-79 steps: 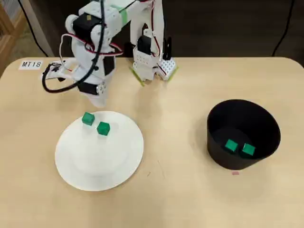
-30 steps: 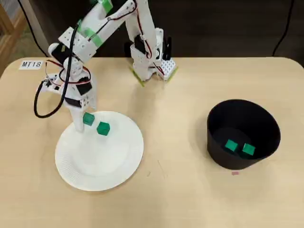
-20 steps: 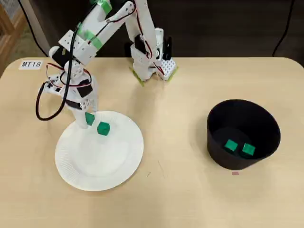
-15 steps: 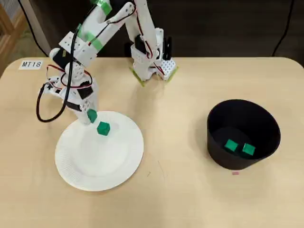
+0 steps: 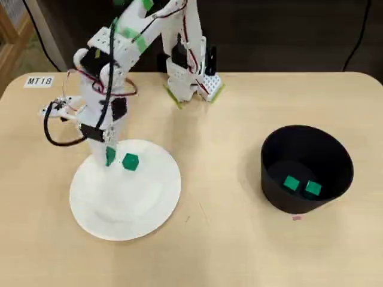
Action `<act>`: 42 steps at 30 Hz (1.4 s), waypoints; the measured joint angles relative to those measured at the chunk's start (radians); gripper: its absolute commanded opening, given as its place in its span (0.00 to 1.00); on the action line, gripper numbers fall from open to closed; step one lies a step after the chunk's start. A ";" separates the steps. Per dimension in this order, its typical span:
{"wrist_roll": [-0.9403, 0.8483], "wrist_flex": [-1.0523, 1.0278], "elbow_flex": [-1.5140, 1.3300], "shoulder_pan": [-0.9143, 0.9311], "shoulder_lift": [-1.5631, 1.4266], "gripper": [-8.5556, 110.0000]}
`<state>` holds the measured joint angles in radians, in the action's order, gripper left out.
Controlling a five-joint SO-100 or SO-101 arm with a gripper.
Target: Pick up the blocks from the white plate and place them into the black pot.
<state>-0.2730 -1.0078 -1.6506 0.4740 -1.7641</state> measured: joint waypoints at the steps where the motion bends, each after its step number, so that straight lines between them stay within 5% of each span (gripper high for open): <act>1: 0.034 0.040 0.000 -0.044 -0.041 0.05; 21: 0.411 -0.057 -0.011 -0.943 -0.261 0.05; 35: 0.396 -0.126 0.003 -1.106 -0.120 0.05; 42: 0.291 -0.321 0.291 -1.118 0.160 0.05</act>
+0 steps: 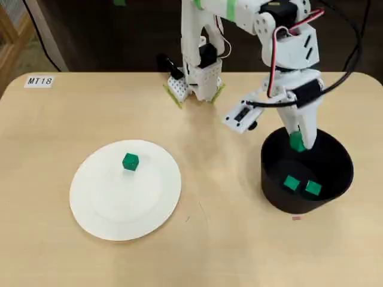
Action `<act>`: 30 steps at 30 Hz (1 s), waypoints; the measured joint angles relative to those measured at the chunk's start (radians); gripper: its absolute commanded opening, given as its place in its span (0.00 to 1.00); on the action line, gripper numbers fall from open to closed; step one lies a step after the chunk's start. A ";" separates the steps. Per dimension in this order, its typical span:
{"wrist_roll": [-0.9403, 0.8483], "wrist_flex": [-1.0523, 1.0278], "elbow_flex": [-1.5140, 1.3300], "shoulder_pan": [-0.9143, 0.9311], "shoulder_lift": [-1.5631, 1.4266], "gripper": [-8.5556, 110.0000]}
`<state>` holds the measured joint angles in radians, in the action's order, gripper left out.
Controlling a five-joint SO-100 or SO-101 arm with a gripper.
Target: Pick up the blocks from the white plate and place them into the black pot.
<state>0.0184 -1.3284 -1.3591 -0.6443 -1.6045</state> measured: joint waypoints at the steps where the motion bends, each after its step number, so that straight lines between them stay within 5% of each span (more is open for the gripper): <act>1: -0.008 -0.018 0.043 -0.002 0.029 0.05; 15: -0.044 -0.164 0.253 -0.020 0.181 0.06; 18: -0.052 -0.186 0.256 -0.023 0.183 0.26; 22: -0.098 -0.204 0.256 -0.032 0.183 0.35; 25: -0.110 -0.204 0.256 -0.041 0.183 0.32; 28: -0.110 -0.204 0.256 -0.041 0.183 0.09; 30: -0.109 -0.204 0.256 -0.040 0.183 0.05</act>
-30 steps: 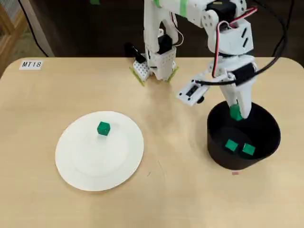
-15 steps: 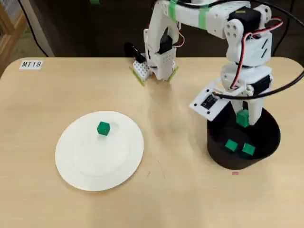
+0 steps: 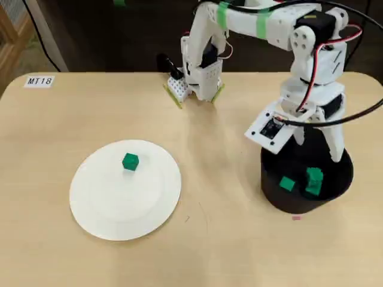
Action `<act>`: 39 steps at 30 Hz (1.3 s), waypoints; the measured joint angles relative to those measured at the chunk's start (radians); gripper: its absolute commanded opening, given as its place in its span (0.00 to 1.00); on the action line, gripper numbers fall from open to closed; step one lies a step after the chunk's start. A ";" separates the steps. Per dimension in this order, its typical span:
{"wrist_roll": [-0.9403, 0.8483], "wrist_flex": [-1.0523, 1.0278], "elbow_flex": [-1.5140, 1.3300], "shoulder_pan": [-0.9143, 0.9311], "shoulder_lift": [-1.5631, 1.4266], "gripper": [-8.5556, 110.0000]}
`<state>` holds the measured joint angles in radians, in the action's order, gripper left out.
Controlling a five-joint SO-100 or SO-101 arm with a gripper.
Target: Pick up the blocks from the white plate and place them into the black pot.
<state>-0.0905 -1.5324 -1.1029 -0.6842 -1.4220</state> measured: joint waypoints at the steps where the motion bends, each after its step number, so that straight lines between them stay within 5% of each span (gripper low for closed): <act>1: -0.002 0.000 0.000 0.003 0.000 0.05; 15: -0.207 0.086 -0.012 0.454 -0.166 0.05; 22: -0.184 0.426 -0.525 0.795 -0.609 0.05; 29: -0.169 0.433 -0.790 0.963 -0.693 0.05; 39: -0.216 0.279 -0.808 1.229 -0.581 0.05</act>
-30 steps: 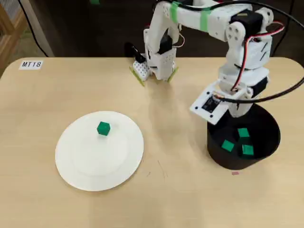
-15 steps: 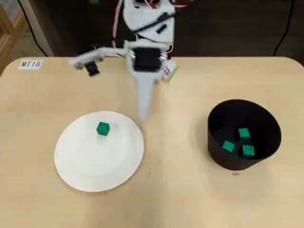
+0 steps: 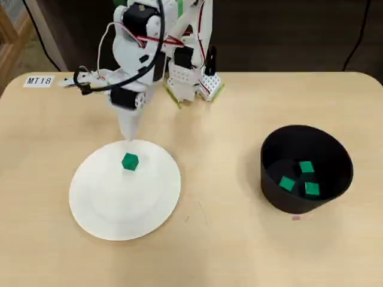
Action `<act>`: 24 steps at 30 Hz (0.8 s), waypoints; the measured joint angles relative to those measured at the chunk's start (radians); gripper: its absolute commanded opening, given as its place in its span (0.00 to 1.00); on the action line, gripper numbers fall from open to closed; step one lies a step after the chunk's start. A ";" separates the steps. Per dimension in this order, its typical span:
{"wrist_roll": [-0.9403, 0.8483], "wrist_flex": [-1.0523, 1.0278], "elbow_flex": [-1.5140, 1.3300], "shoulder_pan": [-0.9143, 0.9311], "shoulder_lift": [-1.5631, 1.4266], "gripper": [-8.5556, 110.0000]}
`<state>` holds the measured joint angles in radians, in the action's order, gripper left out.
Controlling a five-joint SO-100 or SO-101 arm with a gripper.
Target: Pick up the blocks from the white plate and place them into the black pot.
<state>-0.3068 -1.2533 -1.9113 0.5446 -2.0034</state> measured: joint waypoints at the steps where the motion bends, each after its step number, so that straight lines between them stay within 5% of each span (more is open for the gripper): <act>1: -0.011 -0.003 -0.002 0.028 0.009 0.05; 16: -0.117 0.104 -0.115 0.072 0.153 0.06; 19: -0.132 0.114 -0.115 0.072 0.161 0.21; 24: -0.164 0.114 -0.115 0.051 0.167 0.32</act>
<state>-0.4709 -1.1397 -2.0264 0.5952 -1.8362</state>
